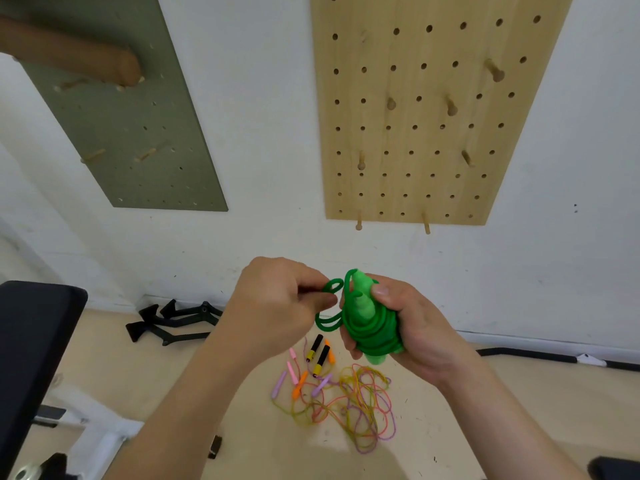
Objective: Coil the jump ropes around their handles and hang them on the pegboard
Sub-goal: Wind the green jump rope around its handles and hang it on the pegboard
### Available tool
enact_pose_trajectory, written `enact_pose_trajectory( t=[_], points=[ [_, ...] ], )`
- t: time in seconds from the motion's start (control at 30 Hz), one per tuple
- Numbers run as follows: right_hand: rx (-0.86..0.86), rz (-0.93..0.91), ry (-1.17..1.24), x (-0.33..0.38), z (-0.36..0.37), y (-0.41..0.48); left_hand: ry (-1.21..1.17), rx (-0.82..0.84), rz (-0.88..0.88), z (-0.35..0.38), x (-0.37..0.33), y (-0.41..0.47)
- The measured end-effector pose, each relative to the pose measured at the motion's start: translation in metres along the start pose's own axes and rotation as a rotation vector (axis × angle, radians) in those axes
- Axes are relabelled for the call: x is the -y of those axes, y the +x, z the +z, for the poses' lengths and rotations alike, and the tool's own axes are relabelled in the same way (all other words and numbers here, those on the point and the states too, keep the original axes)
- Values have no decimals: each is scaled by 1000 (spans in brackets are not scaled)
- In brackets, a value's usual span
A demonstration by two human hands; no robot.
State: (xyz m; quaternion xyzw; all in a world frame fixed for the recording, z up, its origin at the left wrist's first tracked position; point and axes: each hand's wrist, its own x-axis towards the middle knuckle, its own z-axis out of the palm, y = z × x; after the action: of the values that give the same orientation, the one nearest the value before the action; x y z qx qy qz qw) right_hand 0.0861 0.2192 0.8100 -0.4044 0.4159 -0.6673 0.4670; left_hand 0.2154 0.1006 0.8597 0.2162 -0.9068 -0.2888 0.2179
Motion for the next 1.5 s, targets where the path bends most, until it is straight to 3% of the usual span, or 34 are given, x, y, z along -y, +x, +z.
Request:
enact_pose_trajectory(
  t=[0.13, 0.4, 0.57, 0.67, 0.83, 0.97, 1.1, 1.2, 1.37, 1.5],
  points=[
    [-13, 8, -51, 1, 0, 1, 191, -20, 331, -4, 4, -2],
    [-20, 41, -151, 3, 1, 2, 184, 102, 504, -17, 6, 7],
    [-56, 47, -289, 4, -3, 1, 54, 28, 352, -10, 3, 7],
    [-121, 41, -357, 5, -5, 1, -227, 68, 57, -6, 2, 4],
    [-219, 44, -440, 6, -6, 0, -646, 128, -53, -5, 0, -6],
    [-267, 51, -514, 2, -6, 1, -396, -9, 54, 9, 1, -8],
    [-354, 31, -690, -9, -7, 7, 89, -117, 234, 19, 6, -6],
    [-433, -9, -719, -16, -14, 11, -173, -64, 79, 25, -3, -9],
    [-360, -40, -700, -15, -19, 6, -523, -28, 67, 30, -8, -21],
    [-335, -113, -590, -7, -21, -6, -871, -15, -57, 8, -9, -13]
  ],
)
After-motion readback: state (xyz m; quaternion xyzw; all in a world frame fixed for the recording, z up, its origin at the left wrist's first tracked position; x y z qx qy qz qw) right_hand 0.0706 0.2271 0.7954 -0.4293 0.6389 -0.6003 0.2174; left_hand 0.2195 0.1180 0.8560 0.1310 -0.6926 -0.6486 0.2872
